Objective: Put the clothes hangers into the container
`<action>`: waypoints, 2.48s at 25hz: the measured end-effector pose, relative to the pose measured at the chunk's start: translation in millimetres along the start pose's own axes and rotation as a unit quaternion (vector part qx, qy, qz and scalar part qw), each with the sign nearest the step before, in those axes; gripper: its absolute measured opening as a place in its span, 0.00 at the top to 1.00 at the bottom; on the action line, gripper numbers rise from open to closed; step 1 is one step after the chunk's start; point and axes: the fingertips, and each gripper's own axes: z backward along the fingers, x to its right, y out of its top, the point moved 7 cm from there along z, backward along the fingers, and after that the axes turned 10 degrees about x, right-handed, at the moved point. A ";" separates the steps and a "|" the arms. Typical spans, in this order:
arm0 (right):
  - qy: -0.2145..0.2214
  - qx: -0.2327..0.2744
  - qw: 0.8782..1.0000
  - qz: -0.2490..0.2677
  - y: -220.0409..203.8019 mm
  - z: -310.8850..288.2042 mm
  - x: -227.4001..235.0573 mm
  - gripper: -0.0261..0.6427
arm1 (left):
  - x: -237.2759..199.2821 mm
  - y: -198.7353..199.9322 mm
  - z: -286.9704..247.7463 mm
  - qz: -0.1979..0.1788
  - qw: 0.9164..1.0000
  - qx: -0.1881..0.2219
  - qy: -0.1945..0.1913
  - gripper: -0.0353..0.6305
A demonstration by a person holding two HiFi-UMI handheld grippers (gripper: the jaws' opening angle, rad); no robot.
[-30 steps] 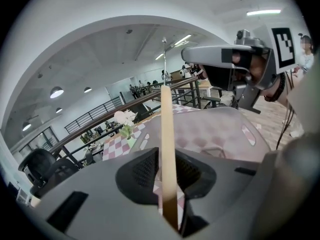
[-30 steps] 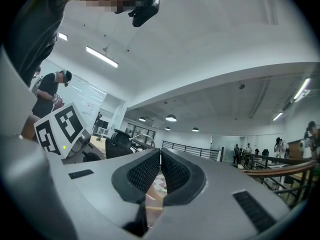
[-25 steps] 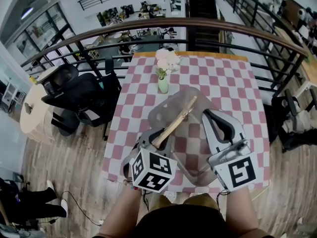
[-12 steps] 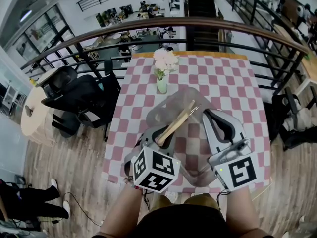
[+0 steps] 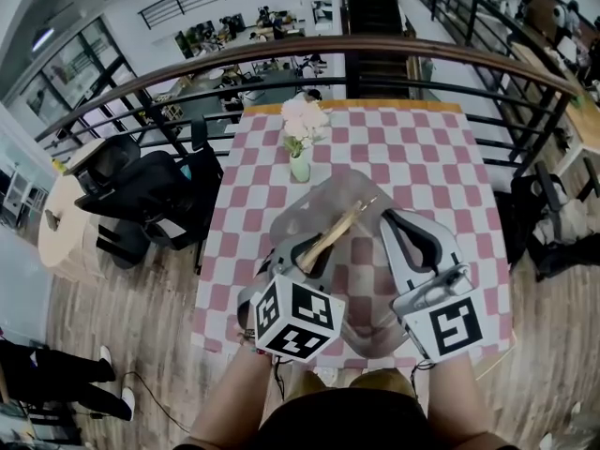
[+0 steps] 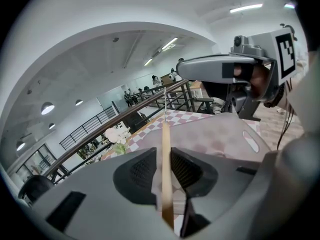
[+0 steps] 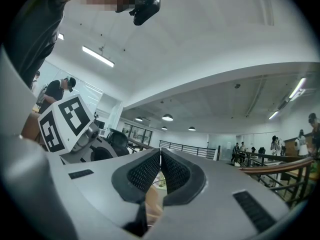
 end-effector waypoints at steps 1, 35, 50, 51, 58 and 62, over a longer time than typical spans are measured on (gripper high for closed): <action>-0.001 0.000 1.000 0.000 -0.4 0.0 0.9 0.91 | 0.2 1.5 -2.3 -0.002 1.000 0.001 -0.001 0.80; -0.034 -0.019 0.999 0.000 -12.2 11.8 25.5 0.91 | 14.3 3.9 -46.8 -0.017 0.999 0.005 -0.028 0.85; -0.043 -0.015 0.999 0.003 -8.3 20.1 30.2 0.91 | 28.1 26.0 -49.2 -0.027 0.998 0.030 -0.044 0.85; -0.044 -0.015 0.999 0.002 -7.8 20.9 31.3 0.91 | 29.4 27.4 -49.6 -0.027 0.998 0.031 -0.046 0.85; -0.050 -0.017 0.999 -0.001 -10.4 29.3 38.0 0.91 | 36.7 29.5 -54.5 -0.031 0.998 0.027 -0.051 0.85; -0.049 -0.020 0.999 -0.002 -12.2 29.9 38.5 0.91 | 37.5 29.1 -55.1 -0.031 0.998 0.027 -0.050 0.85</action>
